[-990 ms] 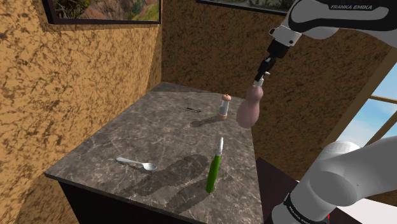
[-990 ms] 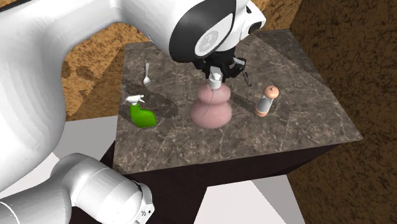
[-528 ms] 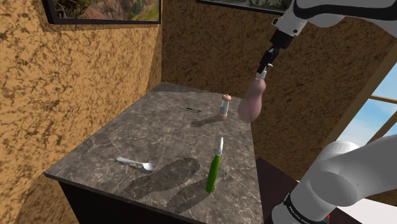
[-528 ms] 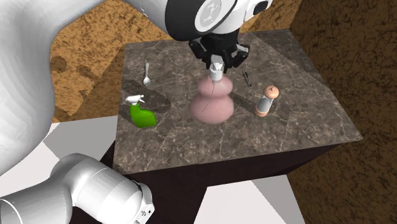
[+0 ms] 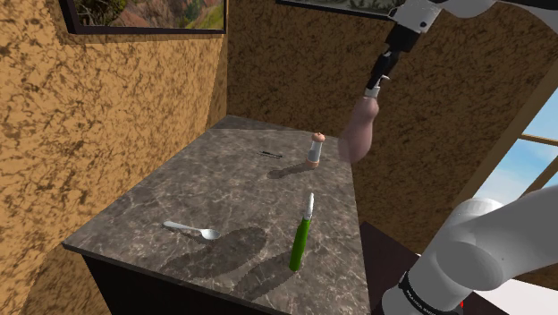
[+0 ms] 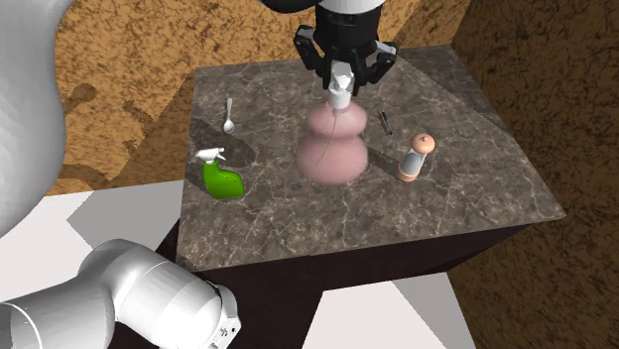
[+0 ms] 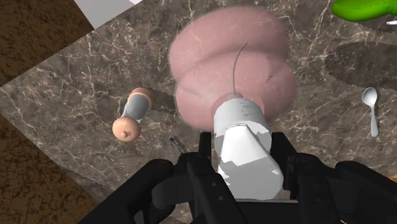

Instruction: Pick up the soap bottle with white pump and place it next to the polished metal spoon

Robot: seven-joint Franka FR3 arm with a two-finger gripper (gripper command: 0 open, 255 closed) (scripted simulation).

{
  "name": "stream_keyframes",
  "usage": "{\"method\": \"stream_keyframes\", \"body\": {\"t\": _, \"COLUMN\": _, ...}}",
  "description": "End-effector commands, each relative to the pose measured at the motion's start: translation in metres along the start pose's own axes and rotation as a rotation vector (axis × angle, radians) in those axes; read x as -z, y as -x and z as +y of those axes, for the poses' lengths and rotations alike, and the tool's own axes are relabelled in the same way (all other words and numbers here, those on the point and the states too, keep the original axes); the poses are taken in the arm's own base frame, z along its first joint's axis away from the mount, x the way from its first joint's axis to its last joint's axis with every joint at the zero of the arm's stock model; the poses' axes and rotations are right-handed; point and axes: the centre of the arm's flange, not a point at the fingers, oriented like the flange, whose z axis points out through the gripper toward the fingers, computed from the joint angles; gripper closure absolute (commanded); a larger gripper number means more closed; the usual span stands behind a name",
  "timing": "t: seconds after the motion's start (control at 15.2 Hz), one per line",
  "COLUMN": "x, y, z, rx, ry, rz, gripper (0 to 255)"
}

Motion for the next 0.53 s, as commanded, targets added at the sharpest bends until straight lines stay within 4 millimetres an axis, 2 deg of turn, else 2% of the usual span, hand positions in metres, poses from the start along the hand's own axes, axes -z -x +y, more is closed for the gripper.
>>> {"method": "stream_keyframes", "body": {"t": 0.0, "x": 0.01, "y": -0.002, "z": -0.001, "rx": 0.0, "ry": 0.0, "rz": 0.001, "gripper": 255}}
{"method": "stream_keyframes", "body": {"t": 0.46, "x": 0.046, "y": -0.011, "z": -0.001, "rx": 0.0, "ry": 0.0, "rz": 0.001, "gripper": 255}}
